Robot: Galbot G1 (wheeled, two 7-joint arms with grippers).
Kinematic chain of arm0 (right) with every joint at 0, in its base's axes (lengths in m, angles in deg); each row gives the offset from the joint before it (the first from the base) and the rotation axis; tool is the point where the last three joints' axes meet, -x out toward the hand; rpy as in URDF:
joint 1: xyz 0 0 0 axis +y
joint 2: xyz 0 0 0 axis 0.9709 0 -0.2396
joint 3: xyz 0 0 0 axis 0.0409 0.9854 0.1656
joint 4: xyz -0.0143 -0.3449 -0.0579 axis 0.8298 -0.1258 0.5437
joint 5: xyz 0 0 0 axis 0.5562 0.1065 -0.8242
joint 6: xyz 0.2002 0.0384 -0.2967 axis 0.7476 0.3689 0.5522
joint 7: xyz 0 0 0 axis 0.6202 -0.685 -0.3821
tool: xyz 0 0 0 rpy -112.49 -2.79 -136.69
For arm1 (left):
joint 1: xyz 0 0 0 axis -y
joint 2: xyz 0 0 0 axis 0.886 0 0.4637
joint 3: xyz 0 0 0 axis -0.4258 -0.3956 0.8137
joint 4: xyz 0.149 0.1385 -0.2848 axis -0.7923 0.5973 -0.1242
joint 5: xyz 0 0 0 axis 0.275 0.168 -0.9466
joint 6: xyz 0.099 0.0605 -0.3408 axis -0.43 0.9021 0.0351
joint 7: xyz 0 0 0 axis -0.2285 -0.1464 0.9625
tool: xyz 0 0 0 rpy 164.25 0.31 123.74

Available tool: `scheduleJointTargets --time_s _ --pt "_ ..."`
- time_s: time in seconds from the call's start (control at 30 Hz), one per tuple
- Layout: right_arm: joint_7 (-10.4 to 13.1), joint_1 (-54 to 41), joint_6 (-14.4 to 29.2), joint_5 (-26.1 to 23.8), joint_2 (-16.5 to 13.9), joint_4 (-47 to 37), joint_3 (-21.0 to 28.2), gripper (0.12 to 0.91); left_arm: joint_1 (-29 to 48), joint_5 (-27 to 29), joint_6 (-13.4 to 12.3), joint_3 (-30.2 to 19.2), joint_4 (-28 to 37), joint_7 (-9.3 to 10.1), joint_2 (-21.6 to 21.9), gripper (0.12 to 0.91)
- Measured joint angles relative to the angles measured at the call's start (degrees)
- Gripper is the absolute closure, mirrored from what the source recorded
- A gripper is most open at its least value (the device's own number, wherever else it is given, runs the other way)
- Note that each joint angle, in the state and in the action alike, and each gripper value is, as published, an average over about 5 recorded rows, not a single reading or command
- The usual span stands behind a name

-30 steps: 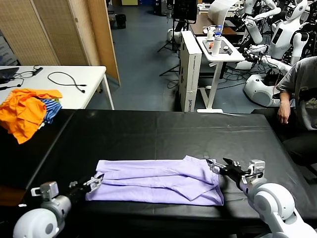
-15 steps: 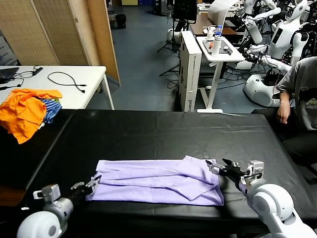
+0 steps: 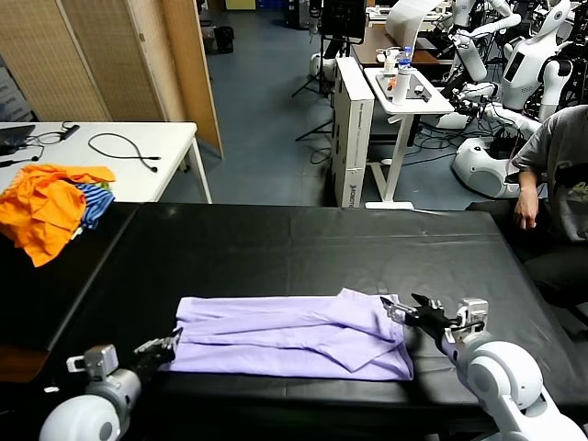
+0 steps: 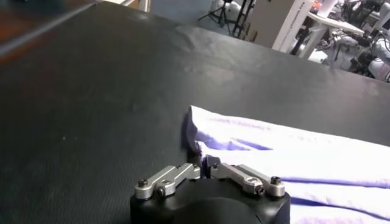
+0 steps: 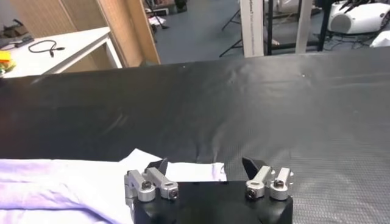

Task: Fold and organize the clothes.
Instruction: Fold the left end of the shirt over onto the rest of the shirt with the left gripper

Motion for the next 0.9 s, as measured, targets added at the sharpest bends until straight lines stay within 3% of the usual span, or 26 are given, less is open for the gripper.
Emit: scheduleJointTargets --time_s 0.3,0.67,0.77,0.9 --pt "-0.11 0.19 1.16 -0.32 0.33 0.06 -0.29 0.118 -1.15 14.22 -5.36 1.91 -0.7 -1.72 3.59 0.864" --pt "-1.4 2.66 3.67 -3.16 1.14 1.24 -0.93 0.118 -2.98 25.8 -11.27 6.34 0.84 -2.26 6.87 0.864" --pt "-1.82 3.63 4.82 -4.55 1.61 1.86 -1.16 0.118 -3.01 25.53 -11.5 6.49 0.59 -1.37 6.52 0.864" --pt "-3.83 5.26 7.98 -7.15 2.29 2.54 -1.89 0.118 -2.87 19.45 -9.72 5.28 -1.43 0.45 5.32 0.864"
